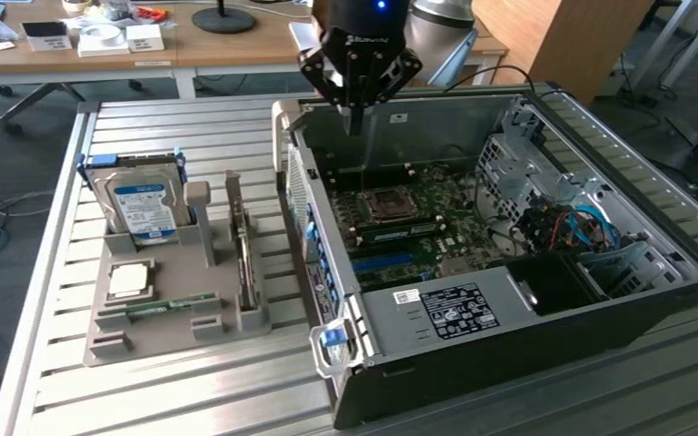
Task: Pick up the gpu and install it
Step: 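Reach for the gpu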
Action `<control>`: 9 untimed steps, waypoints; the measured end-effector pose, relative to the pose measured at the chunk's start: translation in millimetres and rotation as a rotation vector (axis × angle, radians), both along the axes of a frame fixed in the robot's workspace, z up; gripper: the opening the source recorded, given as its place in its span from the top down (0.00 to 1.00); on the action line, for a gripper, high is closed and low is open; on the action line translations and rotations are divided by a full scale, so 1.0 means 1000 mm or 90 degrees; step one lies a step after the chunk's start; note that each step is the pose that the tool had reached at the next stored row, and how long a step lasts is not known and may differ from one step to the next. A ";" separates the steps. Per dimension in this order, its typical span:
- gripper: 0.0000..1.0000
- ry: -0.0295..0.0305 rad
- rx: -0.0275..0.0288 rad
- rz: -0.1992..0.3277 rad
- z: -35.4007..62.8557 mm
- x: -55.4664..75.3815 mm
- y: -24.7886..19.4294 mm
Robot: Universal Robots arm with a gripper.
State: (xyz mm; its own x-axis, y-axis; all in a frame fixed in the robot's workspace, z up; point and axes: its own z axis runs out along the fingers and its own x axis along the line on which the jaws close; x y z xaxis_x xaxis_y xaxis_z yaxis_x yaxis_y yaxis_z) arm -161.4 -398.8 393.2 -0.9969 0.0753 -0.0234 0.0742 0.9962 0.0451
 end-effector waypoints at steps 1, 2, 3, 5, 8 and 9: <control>0.89 0.0000 0.0000 0.000 0.0000 -0.001 0.0000; 0.89 0.0000 0.0000 0.000 0.0000 -0.001 0.0000; 0.89 0.0000 0.0000 0.000 0.0000 -0.002 0.0000; 0.89 0.0000 0.0000 0.000 0.0000 -0.003 0.0000; 0.89 0.0001 0.0000 0.000 0.0001 -0.005 0.0000; 0.89 0.0001 -0.0001 0.000 0.0001 -0.006 0.0000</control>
State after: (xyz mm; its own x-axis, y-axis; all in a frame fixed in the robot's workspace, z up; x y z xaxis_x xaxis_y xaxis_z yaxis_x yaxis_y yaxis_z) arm -167.3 -398.9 393.3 -0.9969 0.0753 -0.0232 0.0742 0.9962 0.0450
